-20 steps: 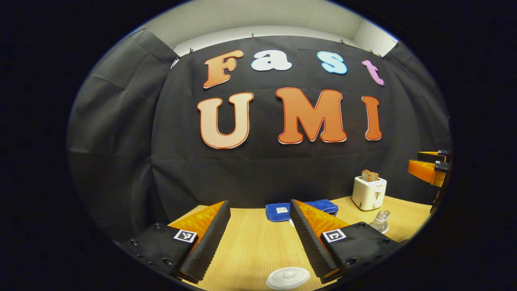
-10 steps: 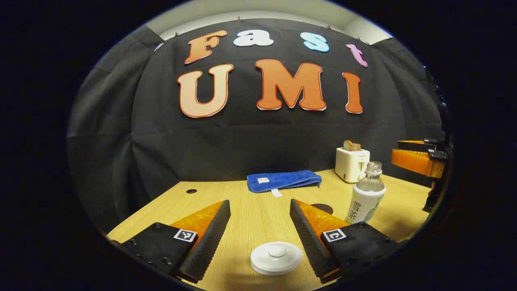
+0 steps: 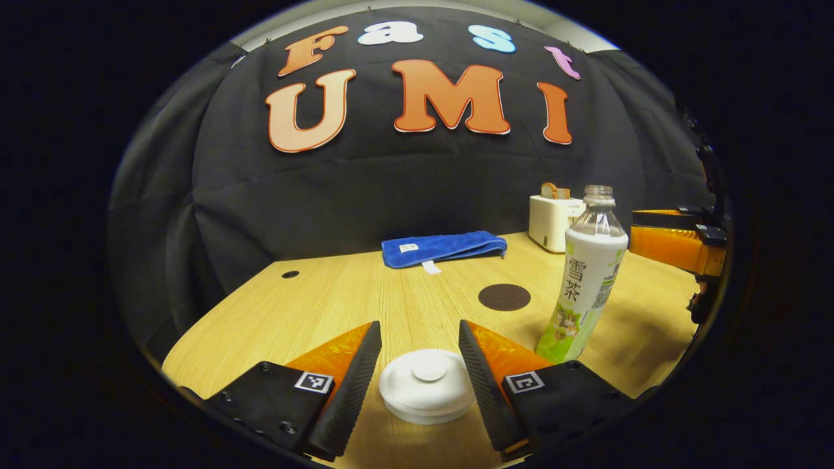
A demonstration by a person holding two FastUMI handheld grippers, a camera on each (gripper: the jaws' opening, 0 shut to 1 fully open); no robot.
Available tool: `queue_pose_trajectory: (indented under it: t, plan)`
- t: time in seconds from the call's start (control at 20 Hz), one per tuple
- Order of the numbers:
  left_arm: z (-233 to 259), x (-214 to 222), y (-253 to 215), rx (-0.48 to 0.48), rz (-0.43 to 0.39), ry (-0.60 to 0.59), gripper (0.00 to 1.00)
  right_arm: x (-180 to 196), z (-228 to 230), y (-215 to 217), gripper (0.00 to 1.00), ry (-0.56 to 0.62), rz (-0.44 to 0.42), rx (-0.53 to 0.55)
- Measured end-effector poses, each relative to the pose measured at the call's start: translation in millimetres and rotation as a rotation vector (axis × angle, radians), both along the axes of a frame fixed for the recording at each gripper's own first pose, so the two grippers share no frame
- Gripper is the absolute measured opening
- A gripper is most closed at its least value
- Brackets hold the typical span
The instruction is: Open the teacup lid with one hand, grasp the water bottle and pour water into the teacup with the other hand; after pouring, place the water bottle on the coaster and then close the teacup lid.
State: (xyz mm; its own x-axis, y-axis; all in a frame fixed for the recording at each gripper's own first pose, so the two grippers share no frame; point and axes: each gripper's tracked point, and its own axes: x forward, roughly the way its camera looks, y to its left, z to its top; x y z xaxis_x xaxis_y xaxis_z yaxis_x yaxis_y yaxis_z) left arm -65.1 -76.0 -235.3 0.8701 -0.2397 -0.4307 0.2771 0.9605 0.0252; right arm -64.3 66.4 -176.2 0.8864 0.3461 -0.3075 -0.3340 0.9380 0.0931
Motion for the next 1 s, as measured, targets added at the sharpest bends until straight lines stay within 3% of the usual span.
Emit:
queue_pose_trajectory:
  t: [0.1, 0.35, 0.4, 0.6, 0.65, 1.0]
  plan:
    - [-7, -1, -3, 0.016, -0.009, 0.007, 0.70, -1, -5, 4, 0.98, 0.013, 0.013, 0.007]
    - [-19, -4, -7, 0.075, -0.029, 0.010, 0.67, -4, -17, 8, 0.98, 0.043, 0.031, 0.015]
    - [-21, -2, -9, 0.080, -0.030, 0.011, 0.45, -4, -18, 8, 0.98, 0.046, 0.033, 0.015]
    - [-22, 5, -6, 0.078, -0.017, -0.007, 0.43, -5, -22, 10, 0.98, 0.056, 0.039, 0.009]
    - [-20, 0, -6, 0.079, -0.017, 0.003, 0.33, -6, -23, 10, 0.98, 0.059, 0.043, 0.008]
    - [4, 7, 11, 0.061, 0.042, -0.087, 0.33, -11, -34, 32, 0.98, 0.081, 0.098, -0.011]
